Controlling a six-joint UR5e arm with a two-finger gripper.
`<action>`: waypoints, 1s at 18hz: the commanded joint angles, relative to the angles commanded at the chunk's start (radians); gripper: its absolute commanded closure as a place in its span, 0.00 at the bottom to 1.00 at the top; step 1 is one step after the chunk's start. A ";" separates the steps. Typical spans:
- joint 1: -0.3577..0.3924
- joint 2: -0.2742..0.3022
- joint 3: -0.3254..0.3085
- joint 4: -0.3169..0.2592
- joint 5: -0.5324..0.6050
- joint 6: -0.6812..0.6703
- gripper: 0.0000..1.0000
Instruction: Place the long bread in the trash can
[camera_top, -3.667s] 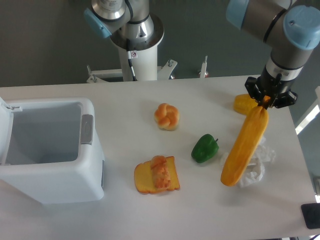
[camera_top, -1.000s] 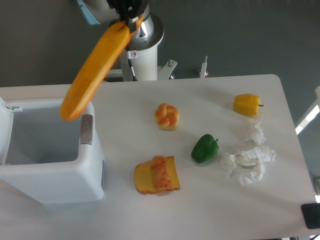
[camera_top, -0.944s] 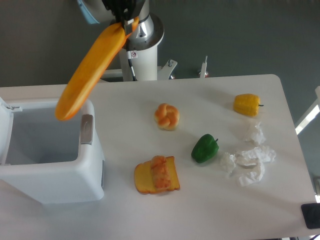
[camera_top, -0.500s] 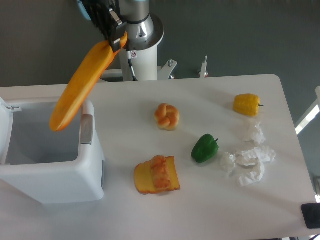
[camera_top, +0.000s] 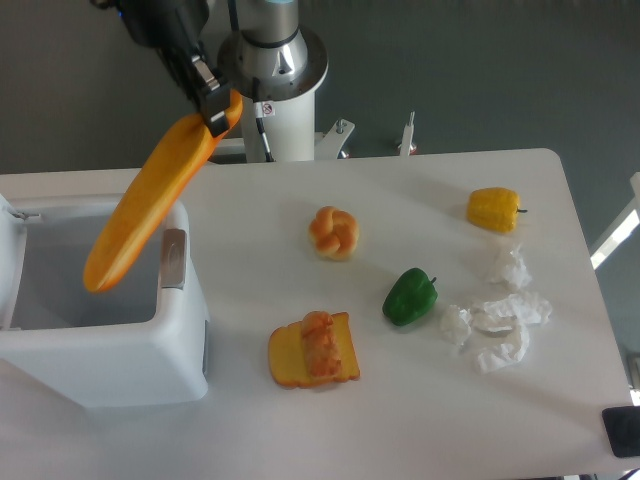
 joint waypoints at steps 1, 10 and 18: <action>-0.003 -0.003 0.000 0.011 0.002 -0.002 0.77; -0.028 -0.017 -0.021 0.244 -0.015 -0.232 0.00; -0.038 -0.017 -0.040 0.241 -0.026 -0.233 0.00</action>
